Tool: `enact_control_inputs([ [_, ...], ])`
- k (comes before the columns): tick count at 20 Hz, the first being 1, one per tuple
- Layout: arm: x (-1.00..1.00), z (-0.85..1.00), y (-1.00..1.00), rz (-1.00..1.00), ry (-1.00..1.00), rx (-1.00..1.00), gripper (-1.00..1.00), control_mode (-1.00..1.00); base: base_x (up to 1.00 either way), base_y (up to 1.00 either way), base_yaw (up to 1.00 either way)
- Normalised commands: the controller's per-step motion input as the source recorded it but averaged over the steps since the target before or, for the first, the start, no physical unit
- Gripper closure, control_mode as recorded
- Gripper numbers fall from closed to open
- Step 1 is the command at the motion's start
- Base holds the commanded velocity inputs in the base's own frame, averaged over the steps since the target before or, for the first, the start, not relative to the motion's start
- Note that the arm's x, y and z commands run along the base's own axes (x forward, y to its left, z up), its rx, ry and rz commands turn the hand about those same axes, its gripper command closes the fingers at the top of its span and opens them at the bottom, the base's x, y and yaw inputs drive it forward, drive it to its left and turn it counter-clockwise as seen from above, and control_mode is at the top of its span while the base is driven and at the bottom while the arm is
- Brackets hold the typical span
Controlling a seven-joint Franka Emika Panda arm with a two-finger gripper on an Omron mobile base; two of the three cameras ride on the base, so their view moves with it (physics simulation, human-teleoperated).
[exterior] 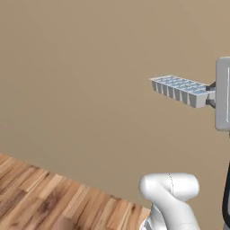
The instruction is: Open the freezer door, pick up the ice cube tray from the freezer, and place it on the dining counter.
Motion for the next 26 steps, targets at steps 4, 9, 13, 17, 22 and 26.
enact_control_inputs([
  [4, 0.00, 0.00, 0.00, 0.00, 0.00, 0.00, 1.00, 1.00, -0.24, 0.23, 1.00],
  [9, 0.00, 0.00, 0.00, 0.00, 0.00, 0.00, 1.00, 1.00, -0.12, 0.21, 0.99],
  [13, 0.00, 0.00, 0.00, 0.00, 0.00, 0.00, 1.00, 1.00, -0.01, 0.20, 0.99],
  [17, 0.00, 0.00, 0.00, 0.00, 0.00, 0.00, 1.00, 1.00, 0.00, 0.19, 0.98],
  [22, 0.00, 0.00, 0.00, 0.00, 0.00, 0.00, 1.00, 1.00, 0.02, 0.12, 0.96],
  [26, 0.00, 0.00, 0.00, 0.00, 0.00, 0.00, 1.00, 1.00, 0.42, 0.00, 0.85],
])
